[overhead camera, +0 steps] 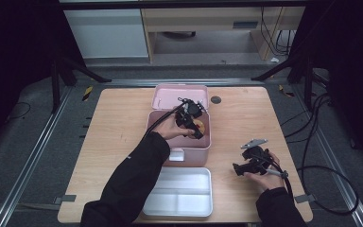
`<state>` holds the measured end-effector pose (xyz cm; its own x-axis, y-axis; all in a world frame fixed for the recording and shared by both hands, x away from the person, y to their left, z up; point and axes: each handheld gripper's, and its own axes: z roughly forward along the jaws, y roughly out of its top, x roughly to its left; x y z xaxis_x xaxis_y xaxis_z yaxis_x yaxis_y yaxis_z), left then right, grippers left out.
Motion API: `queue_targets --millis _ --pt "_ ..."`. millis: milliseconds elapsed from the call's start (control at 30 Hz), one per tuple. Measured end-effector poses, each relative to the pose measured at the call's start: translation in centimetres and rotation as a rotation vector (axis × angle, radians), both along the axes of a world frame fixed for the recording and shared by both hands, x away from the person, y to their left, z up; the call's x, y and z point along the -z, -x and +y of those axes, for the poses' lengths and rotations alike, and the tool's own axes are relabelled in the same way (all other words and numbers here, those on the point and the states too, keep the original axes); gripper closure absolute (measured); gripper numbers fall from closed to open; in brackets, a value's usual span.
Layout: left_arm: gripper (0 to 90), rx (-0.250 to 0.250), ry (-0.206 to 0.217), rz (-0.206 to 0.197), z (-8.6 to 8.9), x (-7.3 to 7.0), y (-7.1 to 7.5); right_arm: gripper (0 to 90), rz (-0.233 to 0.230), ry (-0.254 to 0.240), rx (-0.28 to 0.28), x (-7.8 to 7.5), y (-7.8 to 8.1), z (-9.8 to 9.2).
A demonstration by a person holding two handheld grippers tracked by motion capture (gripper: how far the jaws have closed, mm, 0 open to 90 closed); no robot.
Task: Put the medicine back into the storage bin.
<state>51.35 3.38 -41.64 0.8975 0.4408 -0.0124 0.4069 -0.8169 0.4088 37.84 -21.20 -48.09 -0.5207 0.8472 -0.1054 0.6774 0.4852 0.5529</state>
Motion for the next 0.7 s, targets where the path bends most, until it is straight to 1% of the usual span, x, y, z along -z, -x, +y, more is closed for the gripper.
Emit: queue_targets --millis 267,400,500,633,700 --pt "19.1 0.004 -0.012 0.000 0.0 0.2 0.0 11.3 0.001 -0.003 0.000 0.0 0.0 0.0" --pt "17.8 0.004 0.002 0.003 0.1 0.0 -0.1 10.9 0.001 -0.002 -0.001 0.0 0.0 0.0" --pt "17.6 0.005 -0.002 -0.002 0.2 -0.2 0.0 10.9 -0.003 -0.004 -0.005 -0.1 0.0 0.1" --pt "17.2 0.010 0.005 -0.014 0.7 -0.9 0.4 11.5 -0.009 -0.009 -0.006 -0.3 0.0 0.0" --pt "17.4 0.014 0.018 -0.033 1.1 -1.8 0.7 12.0 -0.016 -0.009 -0.008 -0.3 0.1 0.0"
